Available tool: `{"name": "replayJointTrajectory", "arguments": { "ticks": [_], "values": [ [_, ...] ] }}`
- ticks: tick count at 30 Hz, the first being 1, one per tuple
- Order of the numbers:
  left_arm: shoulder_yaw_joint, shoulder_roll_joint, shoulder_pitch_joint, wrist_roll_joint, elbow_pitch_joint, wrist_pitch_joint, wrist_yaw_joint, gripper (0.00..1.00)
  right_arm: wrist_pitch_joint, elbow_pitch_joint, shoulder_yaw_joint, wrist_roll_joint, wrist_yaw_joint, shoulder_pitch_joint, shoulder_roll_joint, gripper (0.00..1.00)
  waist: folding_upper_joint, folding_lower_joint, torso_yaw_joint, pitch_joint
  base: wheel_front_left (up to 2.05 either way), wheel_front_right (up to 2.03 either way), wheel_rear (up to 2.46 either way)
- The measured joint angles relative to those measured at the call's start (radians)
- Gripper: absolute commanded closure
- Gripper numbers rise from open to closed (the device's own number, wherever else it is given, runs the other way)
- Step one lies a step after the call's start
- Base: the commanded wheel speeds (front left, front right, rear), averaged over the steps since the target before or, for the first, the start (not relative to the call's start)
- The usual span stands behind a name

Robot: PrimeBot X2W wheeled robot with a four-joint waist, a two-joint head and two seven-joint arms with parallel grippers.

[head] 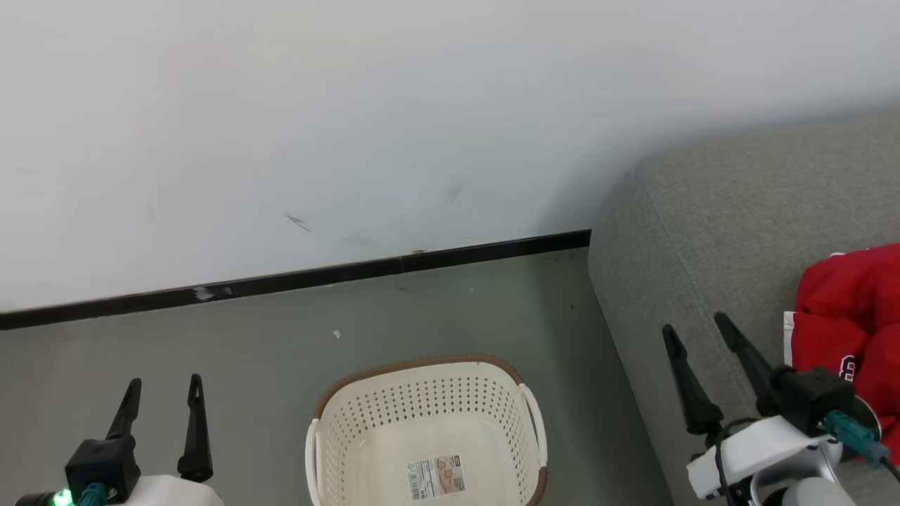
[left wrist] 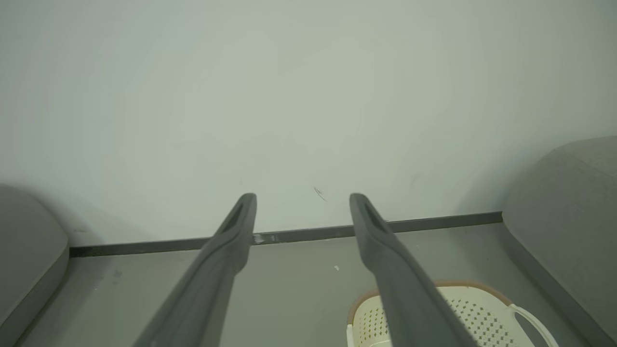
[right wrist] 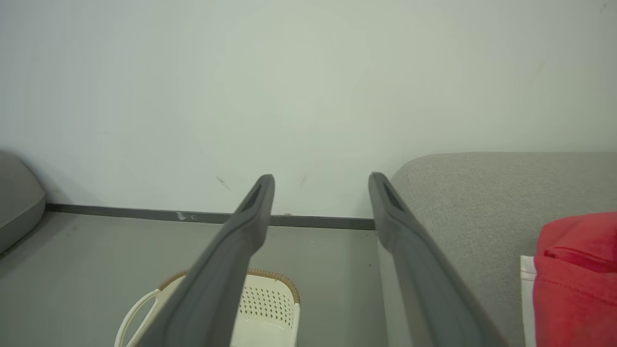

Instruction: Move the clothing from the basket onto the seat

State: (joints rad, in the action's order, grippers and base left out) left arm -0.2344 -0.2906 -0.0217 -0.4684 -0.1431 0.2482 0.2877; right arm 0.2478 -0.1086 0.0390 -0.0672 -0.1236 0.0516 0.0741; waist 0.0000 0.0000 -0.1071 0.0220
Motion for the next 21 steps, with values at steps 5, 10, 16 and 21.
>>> {"name": "replayJointTrajectory", "arguments": {
  "ticks": [5, 10, 16, 21],
  "values": [
    [0.0, 0.004, 0.011, -0.008, 0.0, 0.0, -0.002, 0.0, 0.0, 0.004, -0.023, 0.008, 0.0, -0.048, -0.016, 0.0, 0.0, 0.0, 0.016, -0.018, 0.0, 0.0, 0.0],
    [0.0, 0.008, 0.014, -0.01, -0.003, 0.0, -0.011, 0.0, 0.0, 0.017, -0.033, 0.022, 0.0, -0.086, -0.021, 0.0, 0.0, 0.0, 0.03, -0.04, 0.0, 0.0, 0.0],
    [0.002, 0.01, 0.037, -0.01, -0.003, 0.0, -0.02, 0.0, 0.0, 0.036, -0.041, 0.047, 0.0, -0.122, -0.03, 0.0, 0.0, 0.0, 0.04, -0.063, 0.0, 0.0, 0.0],
    [0.008, 0.011, 0.049, -0.01, -0.003, 0.0, -0.027, 0.0, 0.0, 0.045, -0.051, 0.051, 0.0, -0.151, -0.033, 0.0, 0.0, 0.0, 0.045, -0.079, 0.0, 0.0, 0.0]
  ]
}}
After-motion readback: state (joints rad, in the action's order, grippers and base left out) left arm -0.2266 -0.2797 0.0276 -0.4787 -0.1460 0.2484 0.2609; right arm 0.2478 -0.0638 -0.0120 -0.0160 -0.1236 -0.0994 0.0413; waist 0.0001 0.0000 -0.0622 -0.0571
